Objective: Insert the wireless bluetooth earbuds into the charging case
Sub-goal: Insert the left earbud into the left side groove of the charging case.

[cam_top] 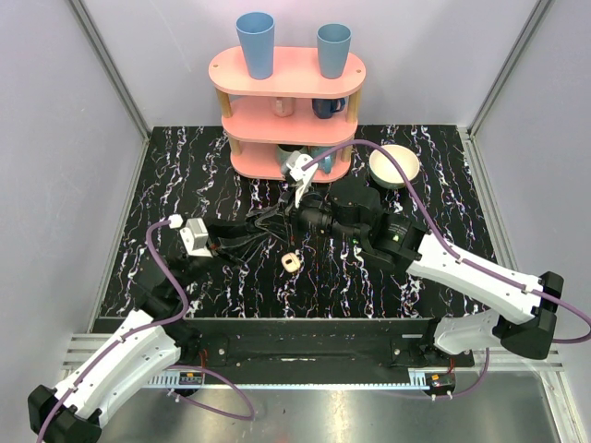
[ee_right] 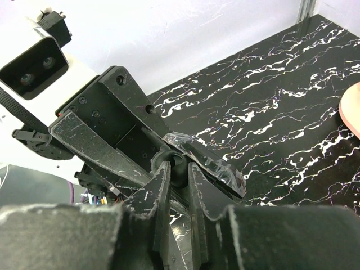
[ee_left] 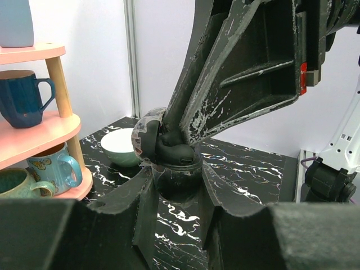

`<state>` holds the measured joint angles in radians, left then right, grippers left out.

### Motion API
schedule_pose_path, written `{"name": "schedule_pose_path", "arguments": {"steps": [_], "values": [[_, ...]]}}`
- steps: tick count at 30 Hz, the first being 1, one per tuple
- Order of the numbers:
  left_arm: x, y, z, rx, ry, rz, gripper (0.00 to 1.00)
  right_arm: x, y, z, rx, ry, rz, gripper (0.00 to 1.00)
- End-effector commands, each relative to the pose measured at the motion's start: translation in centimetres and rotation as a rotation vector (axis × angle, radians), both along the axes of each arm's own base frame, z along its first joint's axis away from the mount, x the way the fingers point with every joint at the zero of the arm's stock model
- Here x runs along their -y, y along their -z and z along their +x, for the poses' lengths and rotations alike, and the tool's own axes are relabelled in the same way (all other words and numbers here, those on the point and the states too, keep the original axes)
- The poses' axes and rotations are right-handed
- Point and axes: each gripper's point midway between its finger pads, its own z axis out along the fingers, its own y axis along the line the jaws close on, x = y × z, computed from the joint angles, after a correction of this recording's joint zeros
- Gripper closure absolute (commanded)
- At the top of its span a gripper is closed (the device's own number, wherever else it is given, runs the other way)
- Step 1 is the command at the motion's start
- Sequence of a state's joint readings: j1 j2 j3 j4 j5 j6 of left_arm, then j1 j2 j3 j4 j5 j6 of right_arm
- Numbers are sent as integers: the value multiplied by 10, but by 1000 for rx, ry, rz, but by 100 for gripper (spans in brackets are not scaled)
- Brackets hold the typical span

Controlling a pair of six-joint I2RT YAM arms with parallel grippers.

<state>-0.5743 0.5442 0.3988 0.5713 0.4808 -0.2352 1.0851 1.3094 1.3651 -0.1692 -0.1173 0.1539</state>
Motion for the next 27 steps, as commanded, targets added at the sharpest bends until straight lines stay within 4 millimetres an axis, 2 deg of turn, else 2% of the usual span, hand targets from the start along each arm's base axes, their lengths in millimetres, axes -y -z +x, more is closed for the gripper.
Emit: {"name": "schedule_pose_path", "arguments": {"steps": [1,8,23,27], "values": [[-4,-26,-9,84,9,-63,100,0,-6,-14,14,-68,7,92],[-7,-34,-8,77,-3,-106,100,-2,-1,-26,41,-144,-10,96],[-7,-37,-7,66,-1,-118,100,-2,7,-29,55,-173,-43,98],[-6,-39,-9,71,15,-117,100,-6,13,-25,52,-162,-63,98]]}}
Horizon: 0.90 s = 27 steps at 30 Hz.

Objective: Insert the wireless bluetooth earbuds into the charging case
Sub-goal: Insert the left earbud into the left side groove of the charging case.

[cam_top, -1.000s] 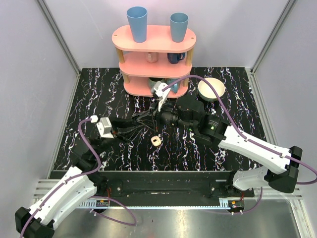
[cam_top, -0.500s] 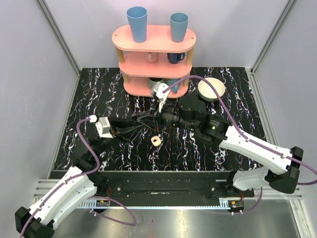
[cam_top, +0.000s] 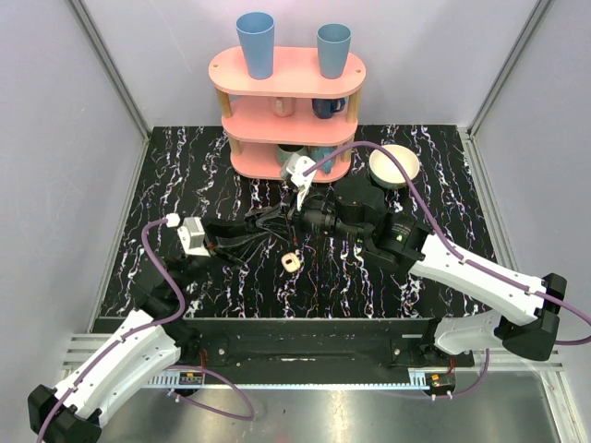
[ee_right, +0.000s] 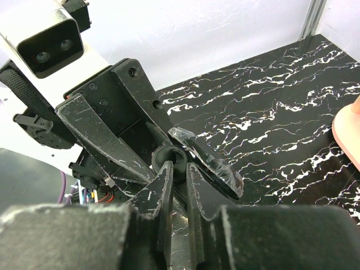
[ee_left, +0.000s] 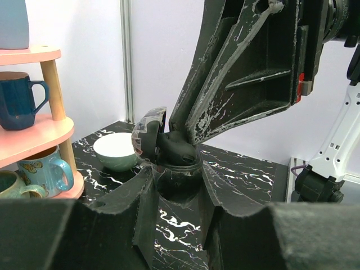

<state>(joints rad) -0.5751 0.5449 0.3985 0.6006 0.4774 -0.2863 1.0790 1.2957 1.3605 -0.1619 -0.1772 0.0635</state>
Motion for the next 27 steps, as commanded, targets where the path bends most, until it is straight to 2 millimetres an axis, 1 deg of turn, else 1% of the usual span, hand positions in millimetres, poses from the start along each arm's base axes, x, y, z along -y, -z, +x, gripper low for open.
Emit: {"name": "schedule_pose_path", "arguments": {"steps": [1,7,10,14,17,20,21,23,27], "values": [[-5,-33,-7,91,1,-78,100,-9,21,-17,-30,-83,-67,99],[-5,-37,-7,90,3,-92,100,-9,32,-10,0,-44,-104,99],[-4,-38,-7,93,11,-94,100,-13,39,-11,-5,-60,-117,99],[-2,-38,-7,83,18,-97,100,-15,38,-14,-1,-70,-118,99],[-2,-38,-6,83,18,-97,100,-16,39,-13,0,-61,-121,98],[-2,-36,-6,85,18,-93,100,-13,35,-10,2,-32,-108,90],[-2,-35,-6,83,16,-89,100,-11,33,-5,3,-1,-101,89],[-2,-33,-6,83,16,-85,100,-7,27,-2,2,26,-84,83],[-3,-31,-6,88,8,-75,100,2,16,7,1,104,-48,76]]}}
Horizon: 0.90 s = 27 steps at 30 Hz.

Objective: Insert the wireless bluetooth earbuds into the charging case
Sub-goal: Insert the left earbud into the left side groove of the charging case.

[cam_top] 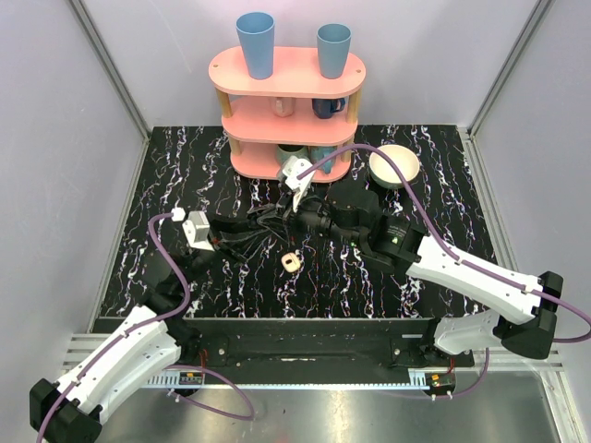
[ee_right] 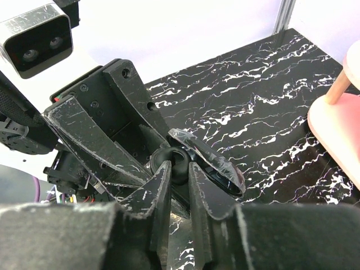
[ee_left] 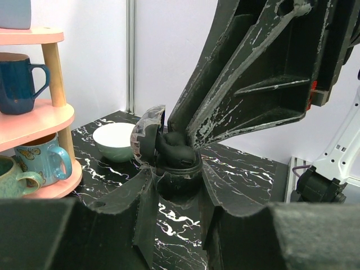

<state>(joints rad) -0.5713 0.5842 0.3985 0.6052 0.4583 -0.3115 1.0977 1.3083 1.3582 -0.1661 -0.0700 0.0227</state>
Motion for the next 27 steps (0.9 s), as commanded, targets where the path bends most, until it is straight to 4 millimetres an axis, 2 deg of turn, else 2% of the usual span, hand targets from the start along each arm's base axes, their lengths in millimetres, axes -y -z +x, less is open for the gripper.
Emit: {"name": "schedule_pose_path", "arguments": {"steps": [1,8,9,13,14,19,22,27], "values": [[-6,-40,-17,151,18,-74,100,2,7,-5,-48,34,-1,74],[-4,-38,-24,187,41,-54,100,-3,9,-3,-79,39,1,64],[-4,-39,-27,200,52,-52,100,-4,14,-3,-96,41,-15,63],[-6,-41,-29,224,47,-53,100,-7,15,-6,-120,18,-19,62],[-6,-42,-29,226,45,-54,100,-8,15,-7,-123,13,-20,63],[-7,-45,-29,232,44,-60,100,-7,20,-7,-124,9,-31,81],[-8,-46,-29,230,39,-67,100,-8,20,-10,-118,-12,-36,88],[-10,-46,-25,218,17,-80,100,-8,16,-16,-93,-54,-31,95]]}}
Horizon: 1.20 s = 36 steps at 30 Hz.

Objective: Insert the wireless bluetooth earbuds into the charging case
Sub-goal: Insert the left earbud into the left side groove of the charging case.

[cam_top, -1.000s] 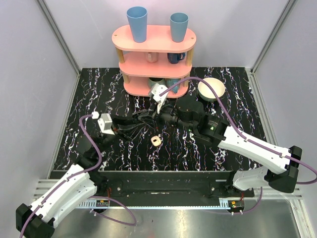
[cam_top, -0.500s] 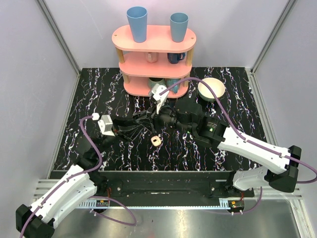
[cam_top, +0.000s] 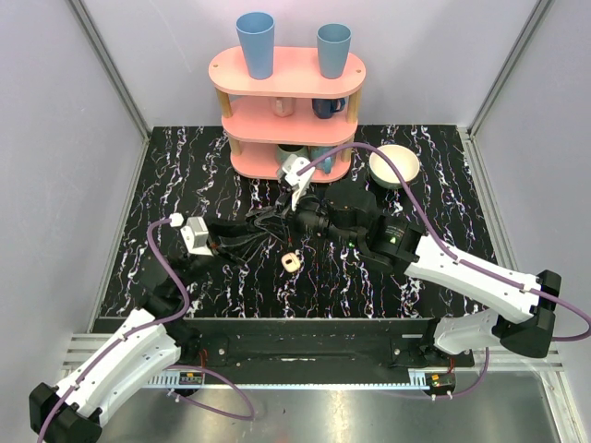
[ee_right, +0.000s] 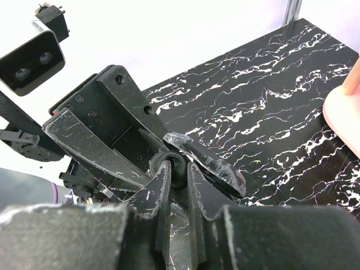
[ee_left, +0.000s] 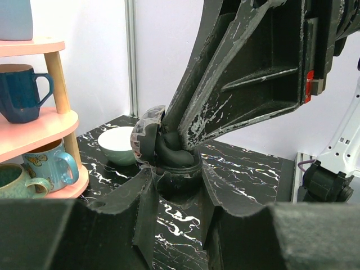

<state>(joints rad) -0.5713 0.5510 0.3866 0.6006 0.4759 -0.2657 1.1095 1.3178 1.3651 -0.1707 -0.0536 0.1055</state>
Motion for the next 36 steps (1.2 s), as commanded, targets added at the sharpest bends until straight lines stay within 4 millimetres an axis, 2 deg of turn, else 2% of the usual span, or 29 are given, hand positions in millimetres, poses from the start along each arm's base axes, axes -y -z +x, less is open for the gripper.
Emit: {"name": "schedule_pose_path", "arguments": {"steps": [1,2,5,15,17,21,29,36], "values": [[-8,-46,-19,164,21,-98,100,-3,14,-13,-12,-74,-53,95],[-8,-46,-19,162,19,-100,100,-3,13,-15,-6,-87,-50,99],[-8,-47,-19,160,20,-106,100,1,8,-17,24,-93,-22,99],[-4,-57,-27,146,86,-153,100,1,31,-13,110,-113,-92,100],[-6,-59,-25,139,76,-172,100,2,29,-13,134,-113,-86,100],[-8,-64,-26,138,76,-193,100,5,37,-9,150,-96,-108,100],[-8,-67,-28,143,83,-207,100,8,40,-10,164,-98,-111,100],[-11,-69,-29,145,80,-234,100,12,33,-18,198,-142,-106,100]]}}
